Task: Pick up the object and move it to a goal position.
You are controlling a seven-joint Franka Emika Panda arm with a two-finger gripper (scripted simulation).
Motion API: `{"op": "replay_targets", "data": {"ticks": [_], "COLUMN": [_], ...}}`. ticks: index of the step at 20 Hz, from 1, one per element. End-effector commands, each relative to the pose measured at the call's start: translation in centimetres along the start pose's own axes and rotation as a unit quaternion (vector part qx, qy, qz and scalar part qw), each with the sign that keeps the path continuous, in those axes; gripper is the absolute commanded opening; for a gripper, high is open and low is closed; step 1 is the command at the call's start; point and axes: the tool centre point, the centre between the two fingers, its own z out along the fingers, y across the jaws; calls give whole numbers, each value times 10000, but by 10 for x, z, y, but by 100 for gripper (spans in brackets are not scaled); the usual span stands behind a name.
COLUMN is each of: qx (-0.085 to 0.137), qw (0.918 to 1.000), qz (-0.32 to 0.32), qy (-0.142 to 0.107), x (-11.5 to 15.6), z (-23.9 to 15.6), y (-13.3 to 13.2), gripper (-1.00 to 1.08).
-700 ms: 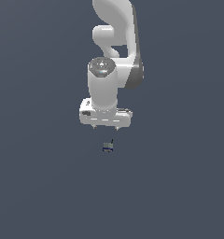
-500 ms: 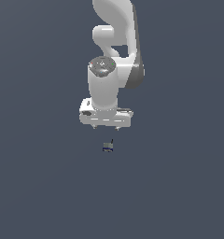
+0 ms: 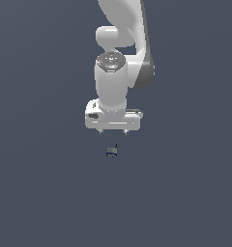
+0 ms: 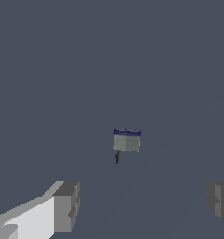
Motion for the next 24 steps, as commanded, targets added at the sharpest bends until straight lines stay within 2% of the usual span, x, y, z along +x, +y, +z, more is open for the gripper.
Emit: {"op": "replay_targets", "data": {"ticks": [1,7,17,24], "qx": [0,6,6,2], "qw": [10000,10000,9996,9994], "qz": [4,71,289,342], "qy": [-3,-17,-62,-73], "x": [0,1,-5,-8], "z": [2,26,103,121], "y": [0,2,7,8], "gripper": [100,100,100,100]}}
